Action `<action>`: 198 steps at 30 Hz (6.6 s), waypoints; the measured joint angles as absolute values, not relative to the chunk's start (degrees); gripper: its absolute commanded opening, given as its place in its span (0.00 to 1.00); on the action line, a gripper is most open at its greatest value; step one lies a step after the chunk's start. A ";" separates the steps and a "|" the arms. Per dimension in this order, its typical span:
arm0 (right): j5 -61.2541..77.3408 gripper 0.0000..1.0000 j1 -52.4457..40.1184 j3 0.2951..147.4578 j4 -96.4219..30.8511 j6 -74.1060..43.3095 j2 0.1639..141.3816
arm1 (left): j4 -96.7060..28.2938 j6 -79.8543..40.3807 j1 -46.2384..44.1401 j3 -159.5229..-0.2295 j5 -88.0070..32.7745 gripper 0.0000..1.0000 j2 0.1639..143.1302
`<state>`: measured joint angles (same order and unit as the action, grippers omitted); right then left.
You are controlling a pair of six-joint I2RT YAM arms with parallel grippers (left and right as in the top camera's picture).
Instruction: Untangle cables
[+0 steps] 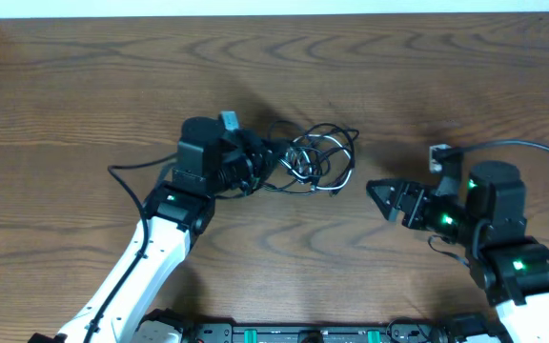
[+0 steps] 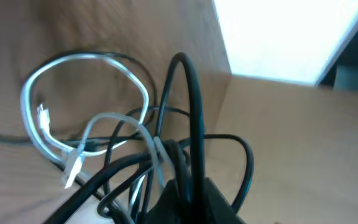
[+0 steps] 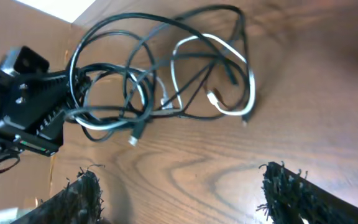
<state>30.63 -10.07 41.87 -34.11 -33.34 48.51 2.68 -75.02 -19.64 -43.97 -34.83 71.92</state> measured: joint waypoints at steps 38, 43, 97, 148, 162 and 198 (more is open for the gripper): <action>5.48 0.04 -15.66 43.64 -14.74 -18.37 64.55 | 0.80 -22.57 -21.02 -44.18 -63.66 0.08 72.14; 4.34 0.34 -15.55 47.48 -13.52 -19.46 57.34 | -1.04 -22.48 -21.23 -44.18 -60.51 0.08 72.79; -35.27 0.20 -35.05 39.86 -0.67 -7.14 63.09 | -10.94 -88.49 -23.05 -44.45 -40.58 0.08 72.90; 23.83 0.49 -32.36 40.42 -36.95 -56.47 51.37 | 3.70 -19.14 -29.21 -44.66 -50.76 0.08 72.97; 20.53 0.45 -29.78 40.42 -35.11 -68.40 51.68 | 3.55 -10.00 -29.21 -44.66 -46.09 0.08 72.97; 27.00 0.51 -28.69 40.42 -26.22 -87.66 63.44 | 8.43 -0.99 -33.98 -44.66 -39.59 0.08 72.97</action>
<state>27.00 -28.69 40.42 -26.22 -87.66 63.44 8.43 -0.99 -33.98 -44.66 -39.59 72.97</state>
